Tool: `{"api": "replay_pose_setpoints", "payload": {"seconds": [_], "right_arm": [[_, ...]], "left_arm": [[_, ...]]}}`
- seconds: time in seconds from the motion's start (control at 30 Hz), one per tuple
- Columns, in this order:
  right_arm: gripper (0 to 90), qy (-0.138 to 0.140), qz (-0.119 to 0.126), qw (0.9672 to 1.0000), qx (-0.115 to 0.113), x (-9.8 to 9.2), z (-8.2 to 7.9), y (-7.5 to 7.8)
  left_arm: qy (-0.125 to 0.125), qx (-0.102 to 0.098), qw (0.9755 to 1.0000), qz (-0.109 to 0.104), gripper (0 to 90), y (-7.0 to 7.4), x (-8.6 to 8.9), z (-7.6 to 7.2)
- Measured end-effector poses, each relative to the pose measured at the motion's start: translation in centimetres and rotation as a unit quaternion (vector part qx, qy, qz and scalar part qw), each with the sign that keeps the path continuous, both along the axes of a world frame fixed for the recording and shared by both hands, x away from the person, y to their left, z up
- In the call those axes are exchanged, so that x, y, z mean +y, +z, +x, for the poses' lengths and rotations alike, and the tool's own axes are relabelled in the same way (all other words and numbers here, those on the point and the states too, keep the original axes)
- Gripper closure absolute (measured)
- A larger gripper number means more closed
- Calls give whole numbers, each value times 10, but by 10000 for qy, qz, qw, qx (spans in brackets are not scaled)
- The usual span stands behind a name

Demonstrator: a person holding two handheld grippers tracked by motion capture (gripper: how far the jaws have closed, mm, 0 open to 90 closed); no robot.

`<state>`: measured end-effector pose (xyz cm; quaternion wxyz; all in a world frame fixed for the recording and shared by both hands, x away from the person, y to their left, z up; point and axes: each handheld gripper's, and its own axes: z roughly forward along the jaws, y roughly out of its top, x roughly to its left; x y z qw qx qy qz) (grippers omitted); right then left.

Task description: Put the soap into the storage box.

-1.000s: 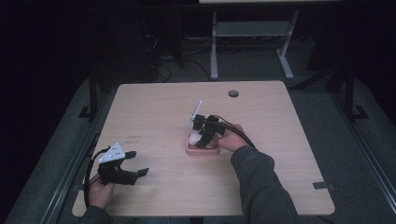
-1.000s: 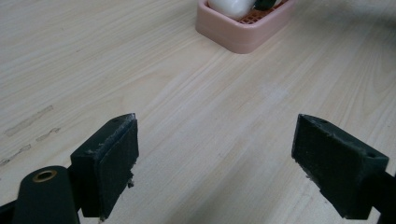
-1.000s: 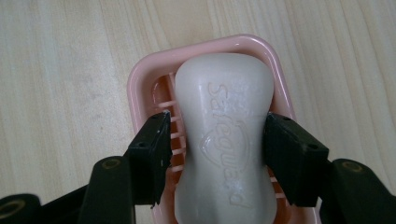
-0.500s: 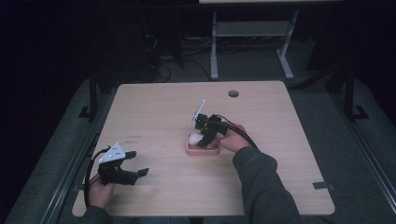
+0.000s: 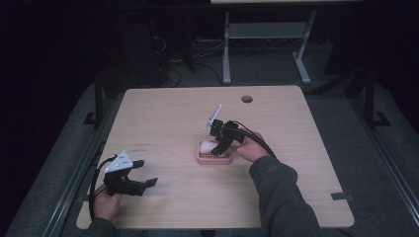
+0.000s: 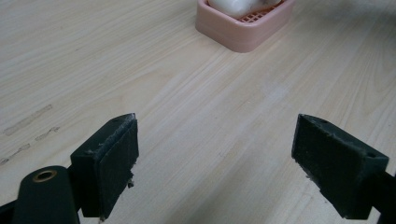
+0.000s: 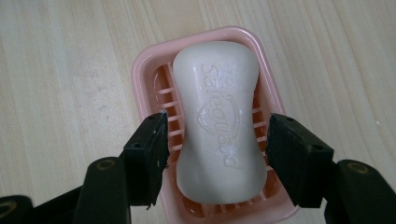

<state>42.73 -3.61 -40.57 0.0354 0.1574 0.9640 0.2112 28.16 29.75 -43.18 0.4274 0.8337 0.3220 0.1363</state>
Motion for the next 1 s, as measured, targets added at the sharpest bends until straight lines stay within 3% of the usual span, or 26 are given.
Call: {"api": "replay_pose_setpoints", "payload": {"seconds": [0.53,1.0], "right_arm": [[351,-139,113,9997,-162,-16,-9,8],[346,-198,102,9996,-146,-25,-15,7]], "left_arm": [[-9,16,10000,10,140,0,0,0],[-16,10,10000,10,141,-1,-1,0]]}}
